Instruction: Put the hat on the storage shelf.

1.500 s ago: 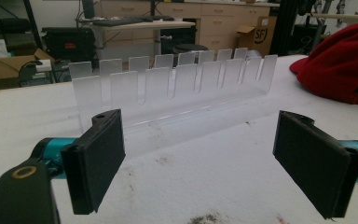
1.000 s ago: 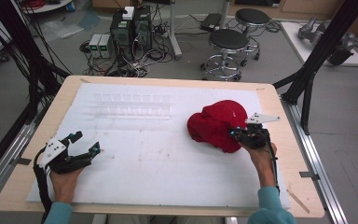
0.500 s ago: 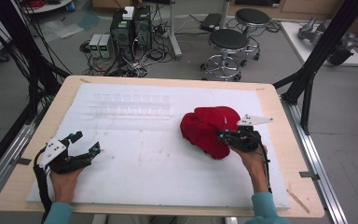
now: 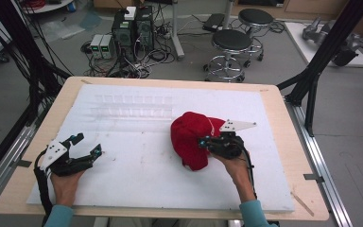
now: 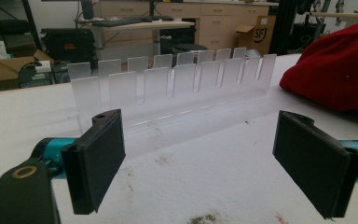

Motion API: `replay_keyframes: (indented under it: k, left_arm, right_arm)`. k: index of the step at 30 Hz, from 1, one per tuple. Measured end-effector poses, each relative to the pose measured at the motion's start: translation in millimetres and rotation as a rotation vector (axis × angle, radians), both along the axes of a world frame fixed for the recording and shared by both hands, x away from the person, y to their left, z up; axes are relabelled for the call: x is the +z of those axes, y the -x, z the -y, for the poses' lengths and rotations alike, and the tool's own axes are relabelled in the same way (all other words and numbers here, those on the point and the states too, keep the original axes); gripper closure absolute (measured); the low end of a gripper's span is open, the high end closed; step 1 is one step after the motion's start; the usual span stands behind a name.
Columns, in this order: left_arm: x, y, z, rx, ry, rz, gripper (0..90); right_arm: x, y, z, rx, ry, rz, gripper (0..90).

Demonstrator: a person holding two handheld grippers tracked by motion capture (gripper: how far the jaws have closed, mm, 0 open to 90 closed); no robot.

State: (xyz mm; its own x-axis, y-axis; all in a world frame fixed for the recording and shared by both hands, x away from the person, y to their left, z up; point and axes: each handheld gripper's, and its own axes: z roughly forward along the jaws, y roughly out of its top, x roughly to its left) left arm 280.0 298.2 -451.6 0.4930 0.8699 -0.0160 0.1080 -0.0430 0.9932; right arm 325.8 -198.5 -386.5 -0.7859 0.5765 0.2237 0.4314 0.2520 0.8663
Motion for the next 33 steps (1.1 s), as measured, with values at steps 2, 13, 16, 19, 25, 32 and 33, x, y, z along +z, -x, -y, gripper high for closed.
replay_keyframes:
  k: [2, 13, 16, 19, 25, 32, 33]
  left_arm:
    - [0.0, 0.1, 0.1, 0.000, 0.004, 0.001, 16.9]
    - [-0.4, 1.0, -1.3, 0.000, 0.014, 0.011, 17.0]
    - [-0.5, 1.1, -1.3, -0.001, 0.014, 0.013, 17.0]
    - [-0.5, 1.2, -1.5, -0.002, 0.010, 0.014, 17.0]
    - [-0.5, 1.4, -1.5, -0.004, 0.011, 0.014, 17.0]
    - [-0.5, 1.2, -1.7, -0.004, 0.012, 0.014, 17.0]
    - [-0.4, 1.3, -1.5, -0.004, 0.014, 0.013, 17.0]
  right_arm:
    - [0.4, 0.4, -9.0, 0.018, -0.017, -0.001, 87.2]
    - [4.5, 0.6, -62.1, 0.128, -0.046, 0.002, 87.2]
    - [4.6, 1.1, -77.1, 0.162, -0.041, 0.004, 87.2]
    - [3.3, 2.3, -90.5, 0.193, -0.049, 0.000, 87.2]
    - [0.0, 1.3, -106.4, 0.222, -0.023, -0.001, 87.1]
    - [0.8, 2.4, -106.7, 0.256, -0.002, 0.015, 83.2]
    - [1.6, 3.2, -106.7, 0.266, -0.006, 0.019, 81.7]
